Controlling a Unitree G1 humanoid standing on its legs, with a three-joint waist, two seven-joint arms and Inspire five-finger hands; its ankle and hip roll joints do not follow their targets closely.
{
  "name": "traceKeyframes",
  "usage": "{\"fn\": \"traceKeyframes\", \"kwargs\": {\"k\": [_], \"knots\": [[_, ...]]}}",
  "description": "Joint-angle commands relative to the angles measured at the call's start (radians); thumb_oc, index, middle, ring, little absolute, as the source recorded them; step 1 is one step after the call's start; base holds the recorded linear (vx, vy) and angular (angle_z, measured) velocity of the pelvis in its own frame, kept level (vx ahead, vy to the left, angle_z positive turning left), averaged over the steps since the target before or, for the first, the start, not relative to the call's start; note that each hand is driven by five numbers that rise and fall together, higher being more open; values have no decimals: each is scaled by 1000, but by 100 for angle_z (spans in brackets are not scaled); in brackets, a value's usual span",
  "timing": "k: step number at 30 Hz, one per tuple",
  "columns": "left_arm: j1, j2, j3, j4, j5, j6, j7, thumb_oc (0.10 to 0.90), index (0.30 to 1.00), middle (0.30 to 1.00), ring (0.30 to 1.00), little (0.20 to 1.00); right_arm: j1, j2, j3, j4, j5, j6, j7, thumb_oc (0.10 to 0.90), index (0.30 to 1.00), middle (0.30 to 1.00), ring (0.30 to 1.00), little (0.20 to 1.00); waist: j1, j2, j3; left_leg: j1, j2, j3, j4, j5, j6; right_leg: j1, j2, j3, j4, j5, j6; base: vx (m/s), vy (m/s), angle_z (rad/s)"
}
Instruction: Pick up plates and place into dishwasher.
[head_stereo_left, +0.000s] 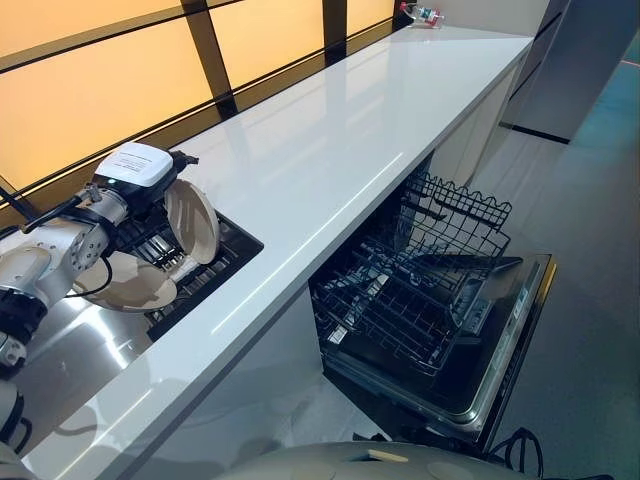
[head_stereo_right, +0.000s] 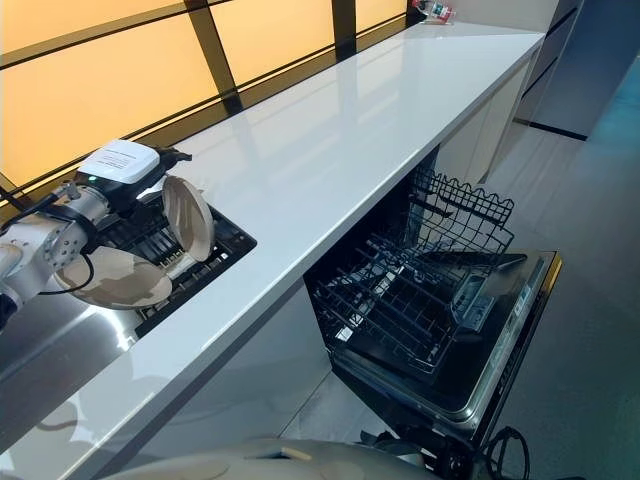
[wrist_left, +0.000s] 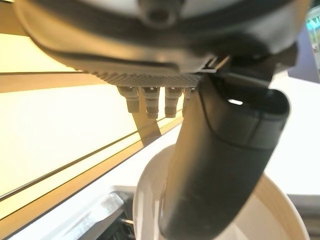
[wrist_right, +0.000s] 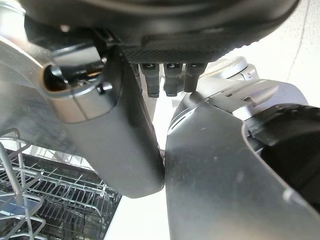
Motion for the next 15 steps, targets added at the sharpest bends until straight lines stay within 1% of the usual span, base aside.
{"fn": "traceKeyframes", "kwargs": {"k": [1,4,7,10,15], "knots": [[-270,76,52,80,38,63,41,800,900,900,900,900,-5,1,11,33,-30,35,11,800,900,900,900,900,-11,46,3,35,-93,44,8,-148,57,-10,30,9,52,-68,83,34,43,-6],[-287,75,28,85,70,68,20,800,900,900,900,900,-8,2,9,29,-31,38,7,800,900,900,900,900,-15,46,6,34,-95,51,8,-149,60,-21,26,14,61,-64,90,26,41,-8],[-306,70,-5,99,144,70,-8,800,900,900,900,900,-12,1,6,27,-40,46,5,800,900,900,900,900,-21,47,11,34,-96,59,8,-152,63,-34,22,20,73,-61,97,20,43,-7],[-334,71,-38,107,177,67,-1,800,900,900,900,900,-12,-2,8,20,-45,48,8,800,900,900,900,900,-27,47,16,33,-95,66,8,-153,66,-44,19,26,81,-60,102,16,28,-6],[-386,61,-92,124,203,88,7,800,900,900,900,900,-18,-2,14,15,-45,58,5,800,900,900,900,900,-33,47,18,32,-96,75,8,-154,68,-56,18,34,90,-56,107,20,14,-5]]}}
